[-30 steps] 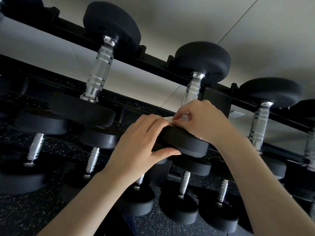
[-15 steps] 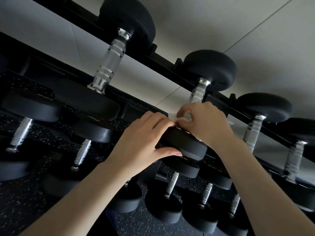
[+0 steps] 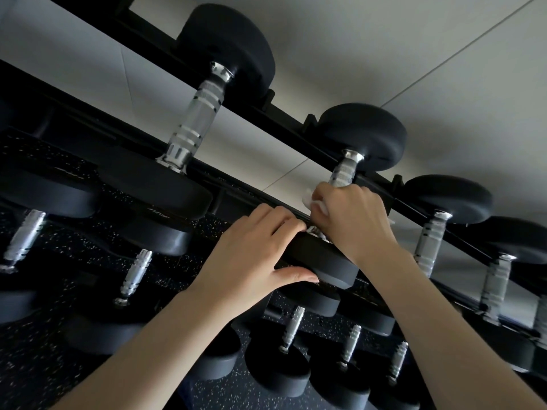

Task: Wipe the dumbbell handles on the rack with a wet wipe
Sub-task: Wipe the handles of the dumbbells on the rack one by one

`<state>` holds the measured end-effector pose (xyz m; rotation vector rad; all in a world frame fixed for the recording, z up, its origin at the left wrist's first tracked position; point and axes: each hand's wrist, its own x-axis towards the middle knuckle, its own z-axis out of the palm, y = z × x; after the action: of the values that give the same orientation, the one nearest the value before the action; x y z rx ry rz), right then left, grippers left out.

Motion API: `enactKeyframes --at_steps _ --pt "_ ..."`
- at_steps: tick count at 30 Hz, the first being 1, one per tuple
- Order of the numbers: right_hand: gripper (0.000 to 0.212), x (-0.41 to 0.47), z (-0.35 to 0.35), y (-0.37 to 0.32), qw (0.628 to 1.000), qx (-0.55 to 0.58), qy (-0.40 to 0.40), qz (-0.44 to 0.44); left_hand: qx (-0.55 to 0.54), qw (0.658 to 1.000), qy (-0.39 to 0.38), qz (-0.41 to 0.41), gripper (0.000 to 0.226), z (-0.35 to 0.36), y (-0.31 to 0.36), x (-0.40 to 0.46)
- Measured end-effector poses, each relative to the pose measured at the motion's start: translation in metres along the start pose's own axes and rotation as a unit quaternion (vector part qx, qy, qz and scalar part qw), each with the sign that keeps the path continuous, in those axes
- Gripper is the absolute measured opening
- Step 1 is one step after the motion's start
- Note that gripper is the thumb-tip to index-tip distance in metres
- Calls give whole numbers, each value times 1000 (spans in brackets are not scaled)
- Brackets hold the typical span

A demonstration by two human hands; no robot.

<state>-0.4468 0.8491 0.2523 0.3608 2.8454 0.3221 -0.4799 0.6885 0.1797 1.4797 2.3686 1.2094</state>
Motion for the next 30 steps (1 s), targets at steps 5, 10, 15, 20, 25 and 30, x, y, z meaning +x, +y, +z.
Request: enactKeyframes --at_steps 5,10,15,20,25,30 --pt "22 -6 -7 6 994 92 -47 21 -4 1000 1 3 62 1 -1 1" --pt "16 3 2 11 993 118 -11 28 -4 1000 3 6 61 0 -1 1" --pt "16 31 -2 31 982 133 95 94 3 1000 0 12 61 0 -2 1" --pt "18 49 5 39 967 138 184 109 0 1000 -1 9 62 0 -2 1" --pt "19 47 7 31 955 163 195 152 5 1000 -1 14 62 0 -3 1" --pt "20 47 2 32 973 160 90 139 0 1000 1 18 61 -1 -3 2"
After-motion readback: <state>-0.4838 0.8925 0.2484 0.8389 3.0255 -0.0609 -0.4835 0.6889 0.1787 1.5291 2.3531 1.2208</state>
